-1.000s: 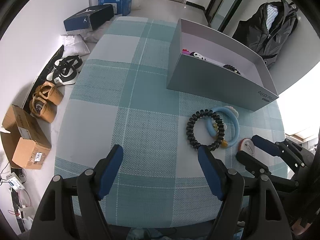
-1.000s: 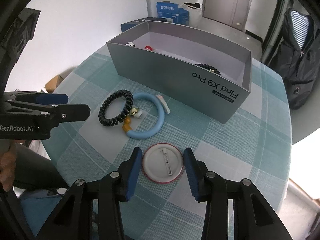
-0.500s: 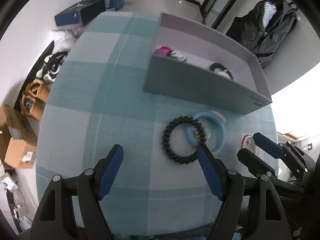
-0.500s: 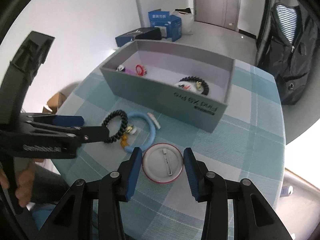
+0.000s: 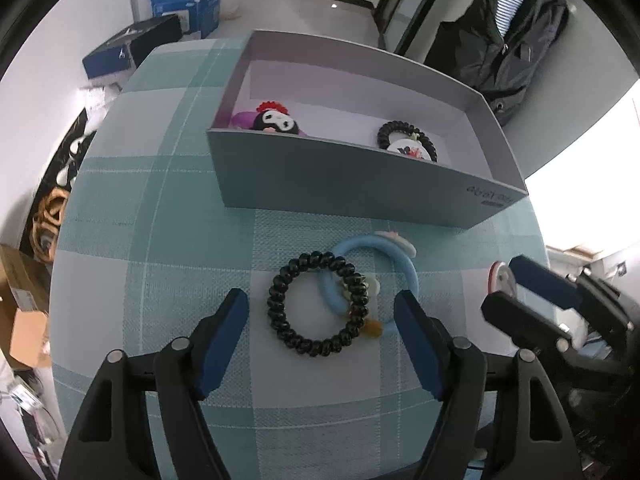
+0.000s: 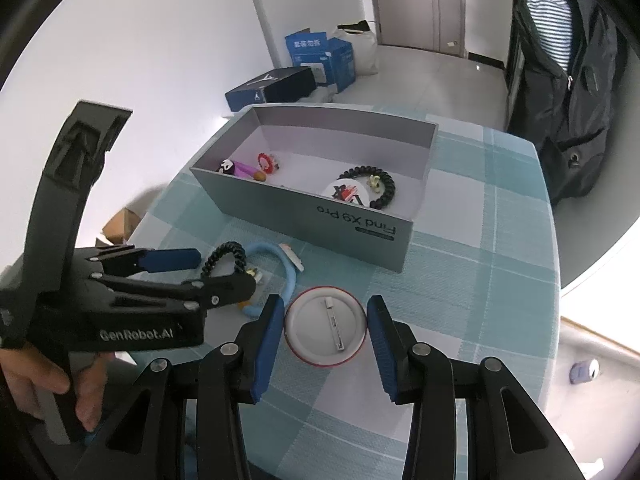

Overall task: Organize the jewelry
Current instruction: 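Close the right gripper on the white badge while the left gripper grasps the black bead bracelet, then carry the white badge and black bracelet into the grey box while opening both grippers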

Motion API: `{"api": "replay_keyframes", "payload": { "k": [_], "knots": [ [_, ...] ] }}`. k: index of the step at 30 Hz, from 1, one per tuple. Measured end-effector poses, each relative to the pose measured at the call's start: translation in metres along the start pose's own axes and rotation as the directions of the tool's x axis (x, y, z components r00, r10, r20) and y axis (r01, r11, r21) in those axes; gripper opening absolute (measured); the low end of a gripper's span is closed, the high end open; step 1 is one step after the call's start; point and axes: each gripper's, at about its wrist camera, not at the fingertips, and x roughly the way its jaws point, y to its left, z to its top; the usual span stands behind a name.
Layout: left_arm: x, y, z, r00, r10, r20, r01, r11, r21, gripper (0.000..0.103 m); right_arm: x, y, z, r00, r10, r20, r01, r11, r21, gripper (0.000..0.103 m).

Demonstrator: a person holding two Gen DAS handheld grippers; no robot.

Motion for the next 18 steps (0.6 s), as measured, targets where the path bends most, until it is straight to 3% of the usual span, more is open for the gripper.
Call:
{"api": "replay_keyframes", "payload": {
  "k": [2,5,8,18],
  "knots": [
    [-0.0017,-0.0015,0.0001,1.000,-0.001,0.001,0.001,1.000,0.003,0.052,-0.0017,0.0001,0.0006,1.000,0.000,0.003,0.000,1.000,0.005,0.042],
    [-0.0038,0.0014,0.0004,1.000,-0.018,0.001,0.018,1.000,-0.012,0.051,-0.0040,-0.0007,0.0012,1.000,0.005,0.010,-0.005,1.000,0.007,0.042],
    [-0.0033,0.0013,0.0003,1.000,-0.016,0.002,0.016,1.000,-0.005,0.042,-0.0040,0.0011,0.0009,1.000,0.008,0.010,-0.008,1.000,0.006,0.042],
    [-0.0032,0.0055,-0.0025,0.998,-0.068,-0.014,0.068,0.998,-0.006,0.032,-0.0019,-0.0020,0.0018,1.000,0.003,0.009,-0.003,1.000,0.016,0.042]
  ]
}}
